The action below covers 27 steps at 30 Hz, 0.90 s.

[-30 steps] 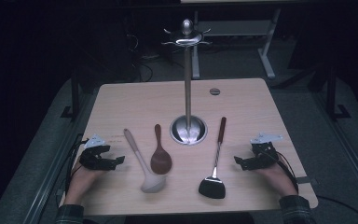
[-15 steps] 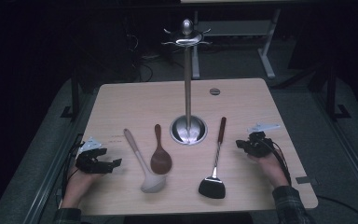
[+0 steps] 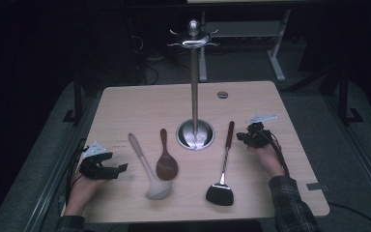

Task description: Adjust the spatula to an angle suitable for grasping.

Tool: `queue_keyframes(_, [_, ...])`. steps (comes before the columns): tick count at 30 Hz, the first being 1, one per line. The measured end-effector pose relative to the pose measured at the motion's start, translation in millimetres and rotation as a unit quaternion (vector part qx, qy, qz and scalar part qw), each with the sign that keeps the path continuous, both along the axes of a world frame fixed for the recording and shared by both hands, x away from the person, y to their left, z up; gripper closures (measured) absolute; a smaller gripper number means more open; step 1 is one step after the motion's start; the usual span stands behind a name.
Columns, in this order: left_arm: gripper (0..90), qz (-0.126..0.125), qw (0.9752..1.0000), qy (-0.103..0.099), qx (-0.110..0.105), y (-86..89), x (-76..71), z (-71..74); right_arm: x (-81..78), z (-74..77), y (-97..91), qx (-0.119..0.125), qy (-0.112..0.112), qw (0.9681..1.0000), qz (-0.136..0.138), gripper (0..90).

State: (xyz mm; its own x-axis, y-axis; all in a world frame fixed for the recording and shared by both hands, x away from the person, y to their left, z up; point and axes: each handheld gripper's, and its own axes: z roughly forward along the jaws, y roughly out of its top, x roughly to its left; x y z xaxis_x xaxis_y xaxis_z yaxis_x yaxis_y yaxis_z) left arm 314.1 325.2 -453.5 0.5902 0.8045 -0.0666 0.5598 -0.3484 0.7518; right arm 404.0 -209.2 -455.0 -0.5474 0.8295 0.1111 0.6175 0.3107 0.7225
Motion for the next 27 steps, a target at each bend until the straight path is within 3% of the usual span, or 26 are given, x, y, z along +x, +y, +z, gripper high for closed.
queue_keyframes(7, [15.5, 0.003, 0.9998, -0.008, -0.015, 1.2, 2.9, 0.8, 9.4, -10.1, 21.7, -0.028, 0.007, 0.9995, 0.016, 90.0])
queue_keyframes(16, [15.5, 0.008, 0.9996, -0.009, -0.025, 2.2, 2.5, 0.8, 8.3, -9.7, 29.9, -0.016, 0.011, 0.9992, 0.035, 90.0])
queue_keyframes(22, [15.5, 0.002, 0.9999, -0.007, -0.013, 1.2, 3.3, 0.4, 5.3, -9.7, 39.7, -0.009, 0.017, 0.9982, 0.057, 90.0])
queue_keyframes(27, [15.5, 0.003, 0.9999, -0.006, -0.015, 0.7, 3.3, 0.0, 3.7, -10.1, 44.0, -0.002, 0.020, 0.9971, 0.073, 90.0])
